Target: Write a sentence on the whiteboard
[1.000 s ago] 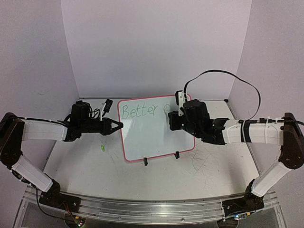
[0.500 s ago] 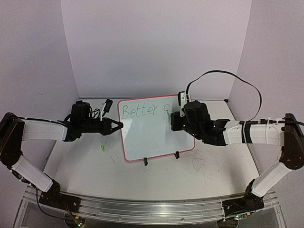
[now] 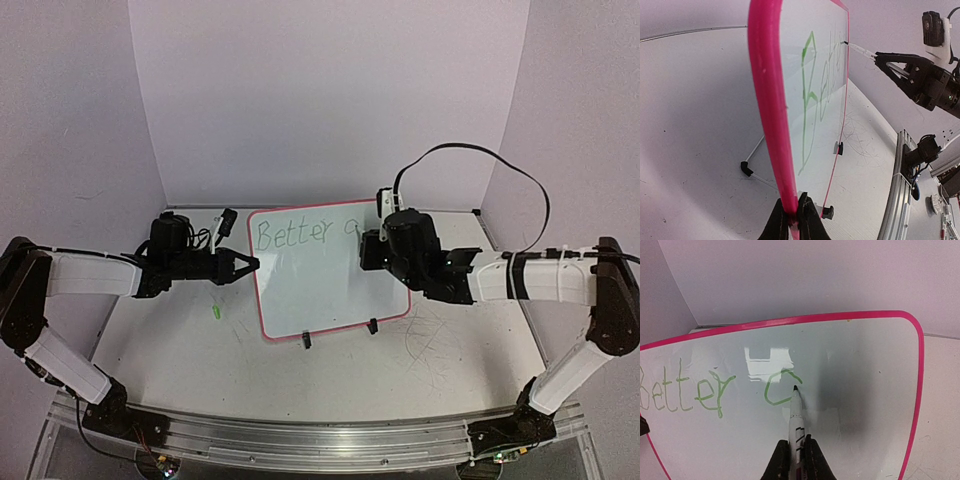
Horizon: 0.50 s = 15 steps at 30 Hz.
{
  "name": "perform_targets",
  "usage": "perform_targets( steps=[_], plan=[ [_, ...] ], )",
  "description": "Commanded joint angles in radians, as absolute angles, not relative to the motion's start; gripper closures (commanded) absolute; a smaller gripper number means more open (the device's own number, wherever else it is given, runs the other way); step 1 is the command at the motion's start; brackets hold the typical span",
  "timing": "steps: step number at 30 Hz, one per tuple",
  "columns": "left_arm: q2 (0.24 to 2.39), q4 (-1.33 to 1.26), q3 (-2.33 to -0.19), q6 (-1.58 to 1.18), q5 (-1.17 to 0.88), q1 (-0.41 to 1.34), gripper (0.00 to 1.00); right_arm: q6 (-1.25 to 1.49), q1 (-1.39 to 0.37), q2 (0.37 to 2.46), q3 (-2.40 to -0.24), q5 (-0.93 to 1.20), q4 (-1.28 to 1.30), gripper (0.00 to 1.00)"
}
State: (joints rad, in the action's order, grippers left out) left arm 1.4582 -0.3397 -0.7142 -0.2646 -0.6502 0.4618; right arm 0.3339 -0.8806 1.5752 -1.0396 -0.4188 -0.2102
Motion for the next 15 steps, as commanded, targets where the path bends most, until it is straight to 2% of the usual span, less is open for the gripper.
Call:
perform_targets(
  steps=[1, 15],
  plan=[
    [1.482, -0.313, -0.744, -0.202, -0.558, 0.475, 1.0, 0.326, -0.873, 1.607, -1.09, -0.46, -0.228, 1.0],
    [1.478, -0.311, -0.74, -0.201, -0.557, 0.476, 1.0, 0.305, -0.849, 1.645, -1.132, -0.463, -0.248, 1.0]
  ],
)
